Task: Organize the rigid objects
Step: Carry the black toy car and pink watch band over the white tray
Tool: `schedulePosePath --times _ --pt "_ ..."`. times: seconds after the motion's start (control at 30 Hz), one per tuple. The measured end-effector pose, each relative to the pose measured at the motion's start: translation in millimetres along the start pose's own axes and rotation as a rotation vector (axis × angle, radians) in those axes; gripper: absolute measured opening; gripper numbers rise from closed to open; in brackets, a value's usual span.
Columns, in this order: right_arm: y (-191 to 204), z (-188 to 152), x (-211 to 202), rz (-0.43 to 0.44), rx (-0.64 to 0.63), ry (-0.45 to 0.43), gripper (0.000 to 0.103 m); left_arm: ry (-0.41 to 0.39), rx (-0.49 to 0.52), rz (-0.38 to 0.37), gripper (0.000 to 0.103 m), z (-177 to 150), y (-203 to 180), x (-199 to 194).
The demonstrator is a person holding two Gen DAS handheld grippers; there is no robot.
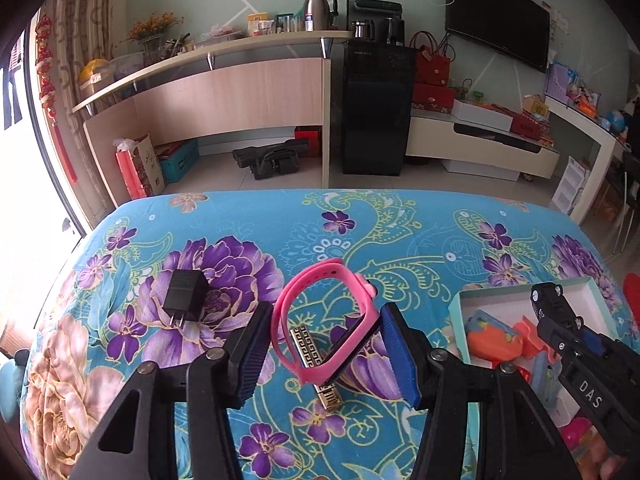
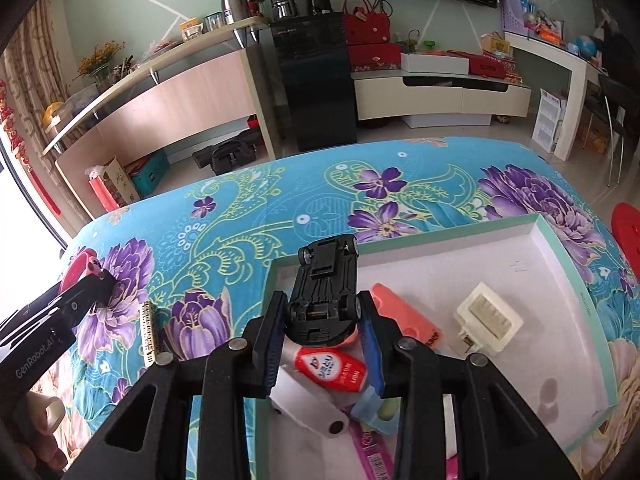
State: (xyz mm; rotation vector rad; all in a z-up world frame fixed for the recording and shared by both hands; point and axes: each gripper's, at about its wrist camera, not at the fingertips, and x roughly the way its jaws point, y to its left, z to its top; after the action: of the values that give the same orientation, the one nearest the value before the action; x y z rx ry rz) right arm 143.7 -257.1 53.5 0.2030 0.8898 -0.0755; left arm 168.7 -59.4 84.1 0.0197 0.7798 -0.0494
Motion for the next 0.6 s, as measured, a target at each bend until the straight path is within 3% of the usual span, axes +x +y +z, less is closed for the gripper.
schedulePosePath --times 0.37,0.6 --pt "-60 5 -6 -0.099 0.075 -0.010 0.036 0.025 0.172 -0.123 0.058 -8 -87 5" --pt "-96 2 -5 -0.126 0.177 0.021 0.036 0.050 0.211 -0.145 0.058 -18 -127 15"
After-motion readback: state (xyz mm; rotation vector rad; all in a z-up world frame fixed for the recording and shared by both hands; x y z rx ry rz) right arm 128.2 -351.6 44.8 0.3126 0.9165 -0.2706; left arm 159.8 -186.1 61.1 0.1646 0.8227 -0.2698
